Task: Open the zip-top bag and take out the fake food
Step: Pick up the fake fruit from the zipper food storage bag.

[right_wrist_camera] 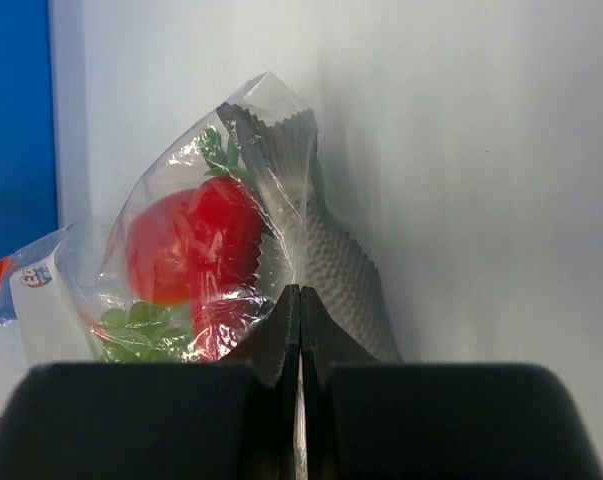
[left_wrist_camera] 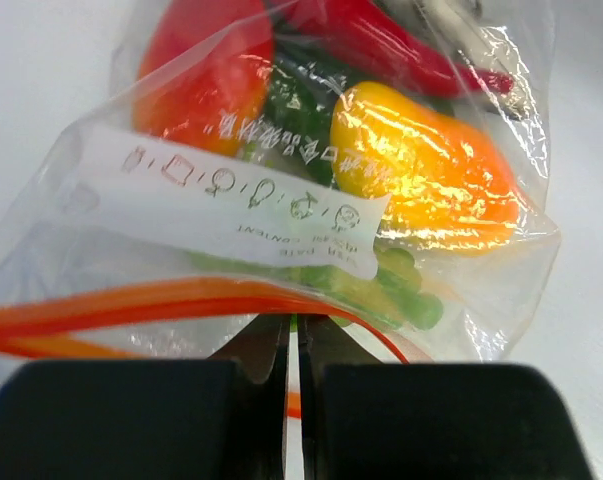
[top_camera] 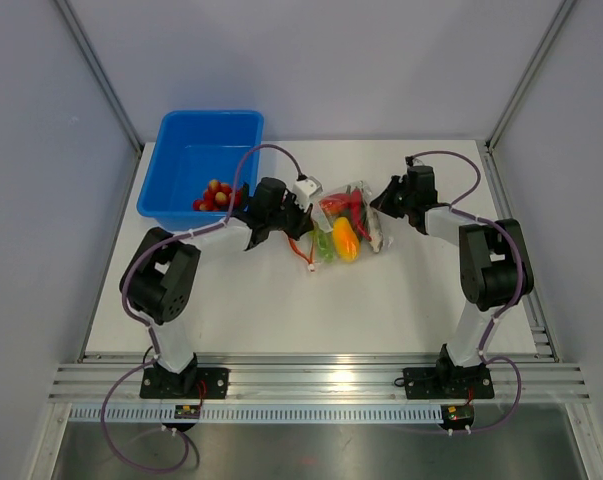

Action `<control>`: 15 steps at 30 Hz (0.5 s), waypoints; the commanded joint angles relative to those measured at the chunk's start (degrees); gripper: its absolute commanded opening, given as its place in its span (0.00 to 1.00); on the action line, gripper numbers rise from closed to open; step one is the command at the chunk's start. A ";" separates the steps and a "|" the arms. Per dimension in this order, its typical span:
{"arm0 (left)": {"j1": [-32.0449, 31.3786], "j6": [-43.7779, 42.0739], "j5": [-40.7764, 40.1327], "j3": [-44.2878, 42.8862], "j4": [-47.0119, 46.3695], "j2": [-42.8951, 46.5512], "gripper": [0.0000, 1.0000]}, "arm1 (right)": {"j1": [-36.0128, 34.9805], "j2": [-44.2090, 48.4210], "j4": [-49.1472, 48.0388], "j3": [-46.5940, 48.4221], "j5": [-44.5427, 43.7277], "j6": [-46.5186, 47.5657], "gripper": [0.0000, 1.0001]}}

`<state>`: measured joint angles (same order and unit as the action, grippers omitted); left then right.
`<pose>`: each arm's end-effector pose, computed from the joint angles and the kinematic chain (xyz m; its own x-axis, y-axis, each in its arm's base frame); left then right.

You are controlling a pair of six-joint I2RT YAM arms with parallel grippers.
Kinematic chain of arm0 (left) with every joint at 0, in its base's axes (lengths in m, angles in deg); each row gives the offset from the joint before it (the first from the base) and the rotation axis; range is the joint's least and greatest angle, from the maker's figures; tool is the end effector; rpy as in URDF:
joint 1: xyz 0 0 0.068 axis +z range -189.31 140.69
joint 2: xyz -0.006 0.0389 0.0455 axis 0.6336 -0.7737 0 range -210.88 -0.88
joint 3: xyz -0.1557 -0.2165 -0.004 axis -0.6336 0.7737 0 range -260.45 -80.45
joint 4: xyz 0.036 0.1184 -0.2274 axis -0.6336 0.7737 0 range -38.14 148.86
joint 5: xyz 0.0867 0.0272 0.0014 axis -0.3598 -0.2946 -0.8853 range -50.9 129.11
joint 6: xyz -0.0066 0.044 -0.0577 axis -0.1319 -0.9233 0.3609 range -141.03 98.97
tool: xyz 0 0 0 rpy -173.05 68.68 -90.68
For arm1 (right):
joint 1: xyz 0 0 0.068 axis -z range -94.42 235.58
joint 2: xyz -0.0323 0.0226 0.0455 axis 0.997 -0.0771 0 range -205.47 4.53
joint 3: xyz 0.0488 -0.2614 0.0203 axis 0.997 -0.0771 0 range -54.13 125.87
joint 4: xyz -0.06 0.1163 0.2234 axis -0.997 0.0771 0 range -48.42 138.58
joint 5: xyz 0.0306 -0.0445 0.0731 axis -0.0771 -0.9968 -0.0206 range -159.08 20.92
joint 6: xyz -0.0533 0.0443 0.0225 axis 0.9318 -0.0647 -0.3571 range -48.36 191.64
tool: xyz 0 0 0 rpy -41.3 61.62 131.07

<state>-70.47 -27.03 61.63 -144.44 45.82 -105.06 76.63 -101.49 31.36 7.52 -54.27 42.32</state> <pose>0.3426 -0.2343 0.1798 -0.3995 0.3544 -0.8455 0.7953 0.5926 -0.1275 0.4085 0.0799 0.1602 -0.6594 0.3754 -0.6513 -0.0417 0.8468 0.5303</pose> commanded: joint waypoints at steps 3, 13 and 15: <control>3.55 -0.15 0.76 -1.58 2.78 4.16 0.00 | 1.04 3.62 -0.24 -1.26 -5.22 -1.88 0.00; 5.67 -0.24 0.77 0.26 4.90 12.24 0.00 | 1.13 3.36 0.02 -1.00 -6.46 -2.32 0.00; 5.67 -0.33 0.68 0.44 5.16 14.25 0.00 | 1.13 3.27 0.02 -1.00 -6.46 -2.32 0.00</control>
<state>-64.50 -27.01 61.63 -144.02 52.59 -95.95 77.35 -100.37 31.34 6.27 -59.10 40.31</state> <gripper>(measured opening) 0.013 0.010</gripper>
